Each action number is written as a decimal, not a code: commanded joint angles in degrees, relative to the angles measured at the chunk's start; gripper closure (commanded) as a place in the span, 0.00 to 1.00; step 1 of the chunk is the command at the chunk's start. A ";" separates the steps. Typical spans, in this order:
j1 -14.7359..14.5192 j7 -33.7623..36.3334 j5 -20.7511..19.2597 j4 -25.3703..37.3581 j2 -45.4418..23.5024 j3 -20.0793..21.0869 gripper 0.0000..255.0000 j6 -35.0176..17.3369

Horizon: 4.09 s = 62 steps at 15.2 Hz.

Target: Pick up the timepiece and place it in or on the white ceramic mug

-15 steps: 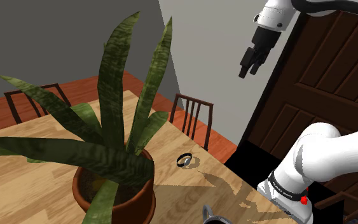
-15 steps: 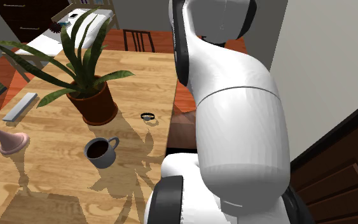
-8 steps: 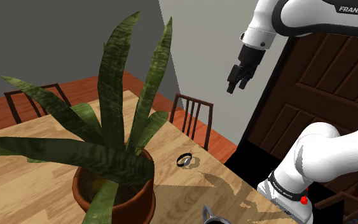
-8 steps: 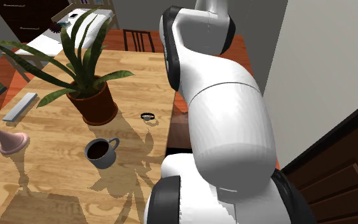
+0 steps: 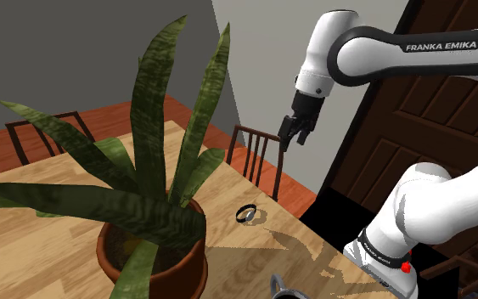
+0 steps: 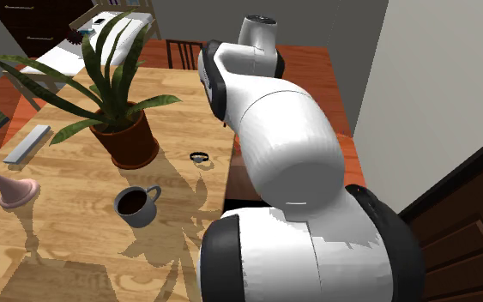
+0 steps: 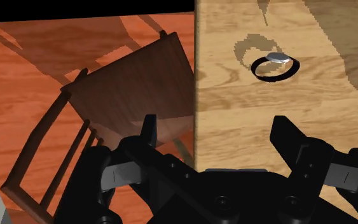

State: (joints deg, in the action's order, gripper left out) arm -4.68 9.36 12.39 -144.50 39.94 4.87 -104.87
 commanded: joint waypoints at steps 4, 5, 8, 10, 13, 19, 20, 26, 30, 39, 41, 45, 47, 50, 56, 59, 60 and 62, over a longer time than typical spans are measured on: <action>-2.39 2.33 4.45 -3.18 -6.29 3.43 0.00 -8.49; -2.90 2.73 5.34 -3.55 -7.72 4.10 0.00 -10.11; -4.45 3.83 8.00 -4.20 -12.46 6.08 0.00 -15.01; -5.48 4.44 9.75 -4.25 -15.96 7.38 0.00 -18.28; -6.57 4.86 11.59 -4.39 -19.97 8.76 0.00 -22.21; -7.39 4.27 13.07 -6.37 -23.33 9.87 0.00 -27.70; -7.47 4.21 13.22 -6.53 -23.69 9.98 0.00 -28.24; -7.47 4.21 13.22 -6.53 -23.69 9.98 0.00 -28.24; -7.47 4.21 13.21 -6.53 -23.69 9.97 1.00 -28.22; -7.41 4.47 13.01 -6.24 -23.05 9.90 1.00 -27.32; -7.29 4.96 12.62 -5.60 -21.84 9.74 1.00 -25.51; -7.07 5.91 11.87 -4.16 -19.62 9.40 1.00 -21.93; -6.96 6.36 11.51 -3.37 -18.63 9.22 1.00 -20.17; -6.81 7.02 11.01 -2.07 -17.27 8.95 1.00 -17.57; -6.54 8.25 10.09 0.85 -15.02 8.38 1.00 -12.50; -6.42 8.84 9.66 2.46 -14.13 8.09 1.00 -10.04; -6.38 9.03 9.53 3.03 -13.86 8.00 1.00 -9.23; -6.30 9.41 9.26 4.18 -13.38 7.81 1.00 -7.63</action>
State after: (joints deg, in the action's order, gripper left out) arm -11.04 18.56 21.83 -141.00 26.27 12.80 -113.49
